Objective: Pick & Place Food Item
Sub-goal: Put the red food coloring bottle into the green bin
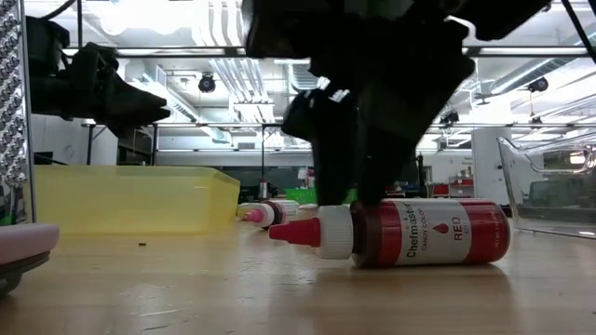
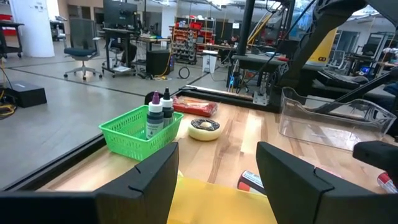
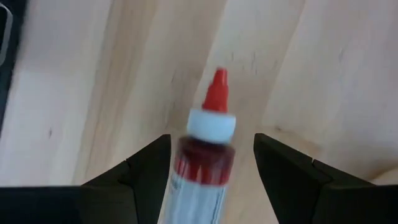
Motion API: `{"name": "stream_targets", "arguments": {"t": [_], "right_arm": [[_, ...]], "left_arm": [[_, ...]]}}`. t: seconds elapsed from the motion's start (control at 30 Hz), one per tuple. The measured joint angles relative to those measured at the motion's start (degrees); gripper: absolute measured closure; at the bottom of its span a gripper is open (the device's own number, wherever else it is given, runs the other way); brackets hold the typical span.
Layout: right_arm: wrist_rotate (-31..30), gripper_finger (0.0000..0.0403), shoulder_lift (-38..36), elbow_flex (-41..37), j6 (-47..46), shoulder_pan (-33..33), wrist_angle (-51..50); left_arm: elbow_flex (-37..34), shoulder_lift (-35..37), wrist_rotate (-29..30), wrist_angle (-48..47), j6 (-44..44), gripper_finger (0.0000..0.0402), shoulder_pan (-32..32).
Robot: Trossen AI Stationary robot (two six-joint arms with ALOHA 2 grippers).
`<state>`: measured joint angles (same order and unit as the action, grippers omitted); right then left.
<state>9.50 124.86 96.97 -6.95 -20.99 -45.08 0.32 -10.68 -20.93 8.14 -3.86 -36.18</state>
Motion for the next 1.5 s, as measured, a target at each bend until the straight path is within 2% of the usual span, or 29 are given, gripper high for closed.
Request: {"name": "stream_targets", "arguments": {"t": [0.37, 0.87, 1.0, 1.27, 1.5], "right_arm": [[2.55, 0.018, 0.0, -0.66, -1.35, -0.25, -4.41], [2.03, 0.0184, 0.0, -3.66, -4.89, -1.93, -1.07], [-0.35, 0.0213, 0.0, -4.37, -6.49, -2.26, -0.58], [-0.55, 0.0321, -0.13, -4.39, -9.04, -2.45, -0.01], [-2.31, 0.0323, -0.99, -4.46, -10.33, -3.66, 0.92]], "left_arm": [[0.0, 0.0, 0.0, 0.0, 0.2, 0.0179, 0.0], [0.0, 0.02, 0.17, 0.63, 0.22, 0.0179, 0.0], [0.0, 0.02, 0.17, 0.78, 0.22, 0.0179, 0.02], [0.0, 0.02, 0.15, 0.83, 0.3, 0.0179, 0.01], [0.0, 0.02, 0.04, 0.87, 0.86, 0.0179, 0.01]]}}
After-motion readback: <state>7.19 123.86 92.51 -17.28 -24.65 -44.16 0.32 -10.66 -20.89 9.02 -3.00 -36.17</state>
